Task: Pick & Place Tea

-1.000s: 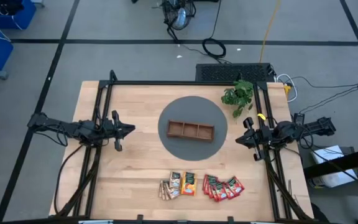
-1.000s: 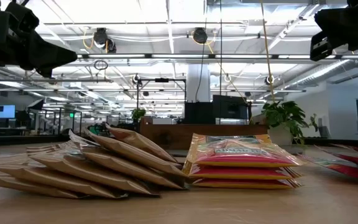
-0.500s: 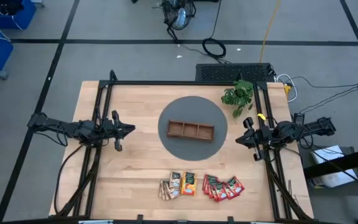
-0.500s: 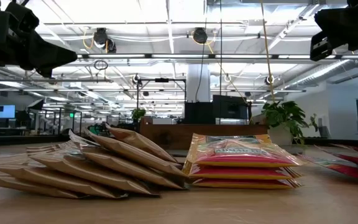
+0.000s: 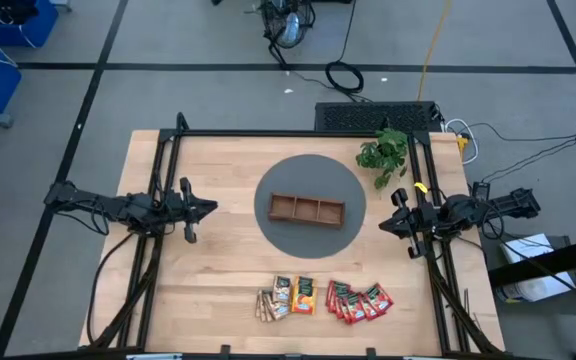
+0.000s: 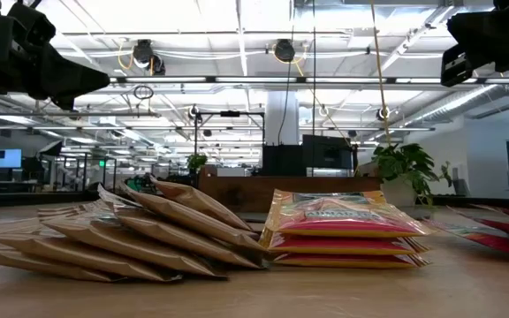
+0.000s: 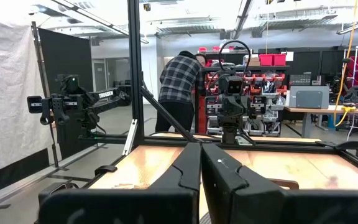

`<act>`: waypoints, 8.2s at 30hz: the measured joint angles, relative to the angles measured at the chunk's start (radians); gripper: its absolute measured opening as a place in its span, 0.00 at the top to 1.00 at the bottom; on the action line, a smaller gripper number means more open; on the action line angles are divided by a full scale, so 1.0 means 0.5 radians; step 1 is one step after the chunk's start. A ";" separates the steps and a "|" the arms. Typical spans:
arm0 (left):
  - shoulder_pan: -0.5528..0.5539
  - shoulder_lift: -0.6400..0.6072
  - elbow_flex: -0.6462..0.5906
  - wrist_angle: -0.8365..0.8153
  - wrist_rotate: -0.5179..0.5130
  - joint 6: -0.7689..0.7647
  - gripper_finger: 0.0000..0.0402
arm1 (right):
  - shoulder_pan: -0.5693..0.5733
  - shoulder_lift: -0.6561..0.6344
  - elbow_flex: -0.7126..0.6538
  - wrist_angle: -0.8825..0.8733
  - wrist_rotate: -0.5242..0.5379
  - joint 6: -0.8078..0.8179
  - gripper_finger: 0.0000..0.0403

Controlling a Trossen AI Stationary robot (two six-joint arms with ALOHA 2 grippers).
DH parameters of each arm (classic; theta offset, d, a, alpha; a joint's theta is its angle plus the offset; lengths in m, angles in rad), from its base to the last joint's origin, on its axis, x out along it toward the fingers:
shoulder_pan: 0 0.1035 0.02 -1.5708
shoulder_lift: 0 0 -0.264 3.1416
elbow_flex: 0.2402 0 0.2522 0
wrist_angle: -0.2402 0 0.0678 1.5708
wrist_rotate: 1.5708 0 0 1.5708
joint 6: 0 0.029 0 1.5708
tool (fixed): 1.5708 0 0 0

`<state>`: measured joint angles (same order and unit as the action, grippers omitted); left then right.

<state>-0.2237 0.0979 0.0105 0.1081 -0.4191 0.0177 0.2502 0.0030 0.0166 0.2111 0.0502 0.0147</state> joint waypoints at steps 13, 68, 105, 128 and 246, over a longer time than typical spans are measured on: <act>0.000 0.001 0.000 0.000 -0.001 0.000 0.90 | 0.000 0.000 0.000 0.000 0.000 0.000 0.99; 0.000 0.000 0.000 0.001 0.000 0.006 0.90 | 0.000 0.000 0.000 0.000 0.000 0.000 0.99; 0.065 0.614 0.002 0.624 0.019 -0.373 0.90 | 0.001 0.033 0.001 0.065 0.014 0.349 0.99; 0.003 3.450 2.154 0.607 0.795 0.224 0.90 | 0.063 0.529 0.535 -0.633 -0.051 0.439 1.00; -0.068 3.674 2.488 0.169 1.073 0.238 0.90 | 0.539 2.667 1.736 -1.364 0.321 -0.097 1.00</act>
<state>-0.2577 1.9350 1.2545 0.1928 0.1173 0.1368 0.5195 1.3365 0.8847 -0.4710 0.2104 -0.0336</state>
